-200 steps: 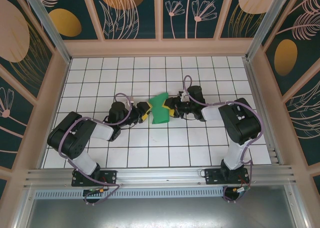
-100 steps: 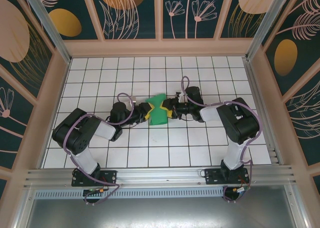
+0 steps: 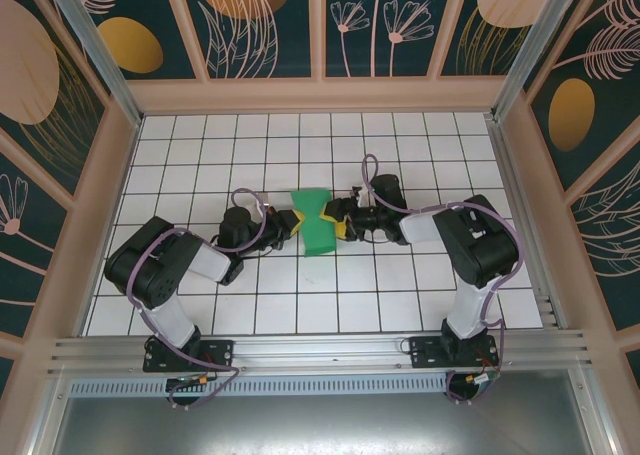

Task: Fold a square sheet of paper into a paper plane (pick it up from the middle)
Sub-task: First fold in half a square sheet of paper at the center of the table.

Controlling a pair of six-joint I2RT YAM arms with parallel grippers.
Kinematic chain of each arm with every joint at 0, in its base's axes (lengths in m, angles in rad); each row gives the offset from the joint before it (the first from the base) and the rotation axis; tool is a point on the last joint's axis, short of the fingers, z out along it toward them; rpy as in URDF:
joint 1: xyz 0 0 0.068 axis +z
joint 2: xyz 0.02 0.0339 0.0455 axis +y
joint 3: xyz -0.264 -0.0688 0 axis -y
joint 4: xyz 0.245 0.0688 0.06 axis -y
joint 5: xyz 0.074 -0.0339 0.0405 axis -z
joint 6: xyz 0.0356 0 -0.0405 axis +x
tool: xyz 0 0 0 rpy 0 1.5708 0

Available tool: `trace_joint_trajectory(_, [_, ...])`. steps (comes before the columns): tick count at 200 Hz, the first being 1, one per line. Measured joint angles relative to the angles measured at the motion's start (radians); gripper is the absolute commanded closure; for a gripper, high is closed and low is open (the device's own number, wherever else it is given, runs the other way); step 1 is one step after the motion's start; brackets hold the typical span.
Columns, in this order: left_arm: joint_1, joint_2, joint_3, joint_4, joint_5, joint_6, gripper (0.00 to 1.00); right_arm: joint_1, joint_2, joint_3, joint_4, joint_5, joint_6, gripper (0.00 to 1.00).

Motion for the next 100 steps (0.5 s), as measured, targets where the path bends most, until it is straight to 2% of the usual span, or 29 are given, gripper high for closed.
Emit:
trace_joint_trajectory(50, [-0.001,-0.004,0.056,-0.14,0.005,0.095,1.0,-0.03,-0.072,0.084,-0.372,0.118,-0.237,0.24])
trace_joint_trajectory(79, [-0.002,-0.021,0.093,-0.206,0.008,0.142,1.0,-0.062,-0.129,0.109,-0.509,0.193,-0.348,0.22])
trace_joint_trajectory(100, [-0.006,-0.024,0.094,-0.225,0.008,0.161,1.0,-0.08,-0.149,0.109,-0.546,0.213,-0.412,0.22])
